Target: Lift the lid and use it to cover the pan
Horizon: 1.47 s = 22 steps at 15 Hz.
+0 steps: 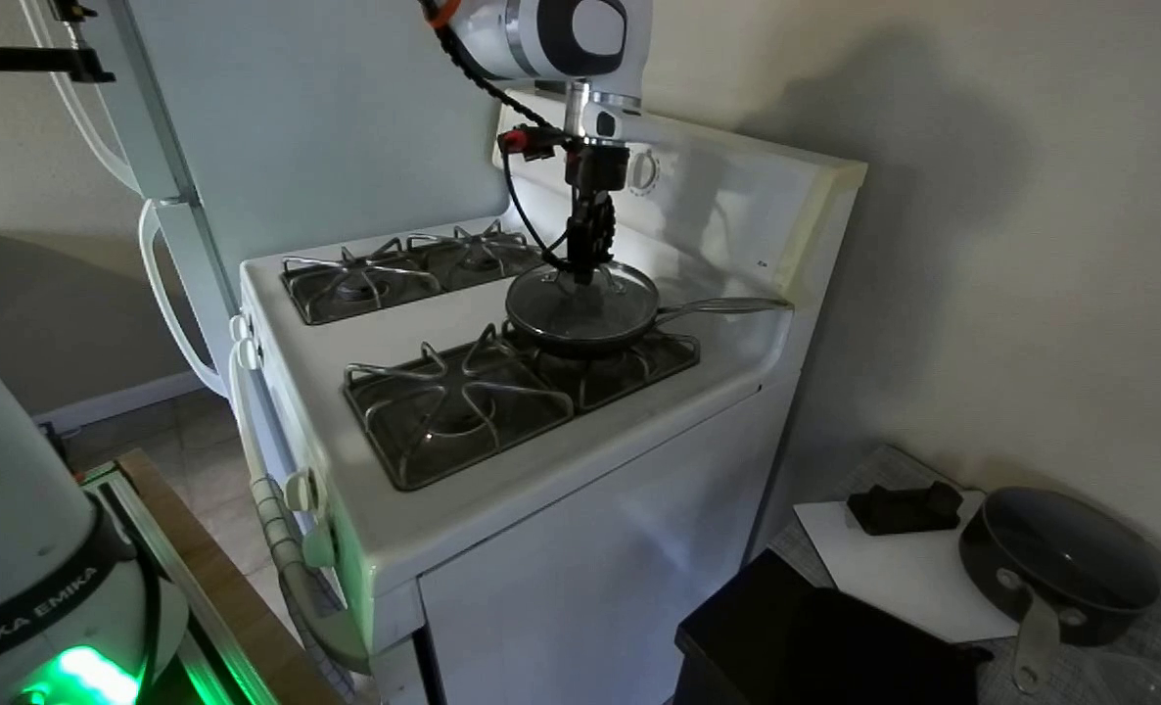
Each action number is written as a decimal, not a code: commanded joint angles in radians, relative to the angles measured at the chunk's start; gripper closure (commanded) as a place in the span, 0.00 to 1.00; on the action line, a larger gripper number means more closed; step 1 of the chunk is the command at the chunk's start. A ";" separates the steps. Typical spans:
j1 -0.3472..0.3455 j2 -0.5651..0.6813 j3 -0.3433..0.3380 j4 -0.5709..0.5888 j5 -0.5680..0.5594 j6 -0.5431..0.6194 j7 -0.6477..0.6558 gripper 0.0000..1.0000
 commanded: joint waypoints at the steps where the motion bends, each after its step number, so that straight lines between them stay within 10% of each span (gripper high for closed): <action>1: 0.001 0.014 -0.002 0.037 0.009 -0.061 0.048 1.00; 10: 0.005 0.039 -0.001 0.075 0.000 -0.115 0.083 1.00; 22: 0.013 0.015 0.007 0.063 -0.006 -0.093 0.072 0.00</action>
